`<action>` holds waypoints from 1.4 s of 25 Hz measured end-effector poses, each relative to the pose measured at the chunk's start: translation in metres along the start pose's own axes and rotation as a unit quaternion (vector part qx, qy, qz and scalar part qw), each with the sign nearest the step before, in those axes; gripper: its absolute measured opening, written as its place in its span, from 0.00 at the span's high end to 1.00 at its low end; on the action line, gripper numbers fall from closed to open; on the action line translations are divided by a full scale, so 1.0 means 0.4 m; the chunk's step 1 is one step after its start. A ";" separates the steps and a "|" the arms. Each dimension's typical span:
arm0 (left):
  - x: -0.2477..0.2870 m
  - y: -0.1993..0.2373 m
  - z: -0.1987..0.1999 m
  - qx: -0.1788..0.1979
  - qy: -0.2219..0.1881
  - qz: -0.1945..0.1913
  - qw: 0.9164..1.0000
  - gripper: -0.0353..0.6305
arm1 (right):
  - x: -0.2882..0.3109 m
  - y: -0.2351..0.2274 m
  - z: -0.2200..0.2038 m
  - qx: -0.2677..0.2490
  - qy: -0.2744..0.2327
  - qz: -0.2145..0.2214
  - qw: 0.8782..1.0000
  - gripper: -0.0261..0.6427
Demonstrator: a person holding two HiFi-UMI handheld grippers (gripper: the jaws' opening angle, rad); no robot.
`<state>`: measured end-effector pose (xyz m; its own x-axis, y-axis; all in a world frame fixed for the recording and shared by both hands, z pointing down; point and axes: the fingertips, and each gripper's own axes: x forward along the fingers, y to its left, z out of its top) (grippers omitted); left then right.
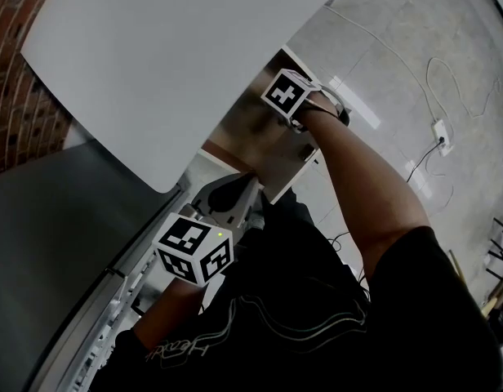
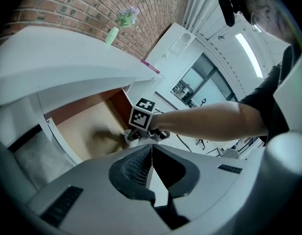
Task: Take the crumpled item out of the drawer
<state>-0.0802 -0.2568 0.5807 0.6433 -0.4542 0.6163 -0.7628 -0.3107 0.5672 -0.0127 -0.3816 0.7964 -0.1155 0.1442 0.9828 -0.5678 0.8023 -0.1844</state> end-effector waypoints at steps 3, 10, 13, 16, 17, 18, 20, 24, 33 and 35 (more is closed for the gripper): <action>-0.015 -0.013 0.006 0.003 -0.002 -0.003 1.000 0.91 | -0.047 0.011 -0.002 0.031 -0.023 0.005 0.999 0.86; -0.079 -0.075 0.027 0.025 -0.012 -0.020 0.999 0.91 | -0.218 0.086 0.004 0.050 -0.109 0.028 0.992 0.86; -0.121 -0.109 0.039 0.038 -0.017 -0.023 0.999 0.91 | -0.310 0.131 0.006 0.047 -0.152 0.039 0.987 0.86; -0.168 -0.143 0.050 0.047 -0.020 -0.024 0.998 0.91 | -0.409 0.174 -0.030 0.064 -0.177 0.038 0.981 0.86; -0.184 -0.156 0.054 0.050 -0.021 -0.025 0.998 0.91 | -0.442 0.186 -0.041 0.068 -0.190 0.034 0.979 0.86; -0.200 -0.169 0.057 0.054 -0.023 -0.026 0.998 0.91 | -0.474 0.201 -0.055 0.072 -0.203 0.031 0.976 0.86; -0.231 -0.199 0.064 0.063 -0.029 -0.030 0.997 0.91 | -0.537 0.235 -0.085 0.075 -0.231 0.024 0.970 0.86; -0.306 -0.258 0.086 0.082 -0.045 -0.034 0.995 0.91 | -0.671 0.316 -0.134 0.058 -0.284 0.001 0.957 0.86; -0.482 -0.428 0.123 0.117 -0.082 -0.058 0.988 0.91 | -0.996 0.510 -0.233 0.032 -0.409 -0.025 0.912 0.86; -0.518 -0.467 0.129 0.128 -0.089 -0.064 0.986 0.91 | -1.064 0.551 -0.257 0.034 -0.441 -0.023 0.896 0.86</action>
<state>-0.0744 -0.1478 0.3187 0.7304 -0.5303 0.4304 -0.6830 -0.5642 0.4640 -0.0048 -0.2066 0.3385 -0.6732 -0.4275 0.6033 -0.6339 0.7538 -0.1732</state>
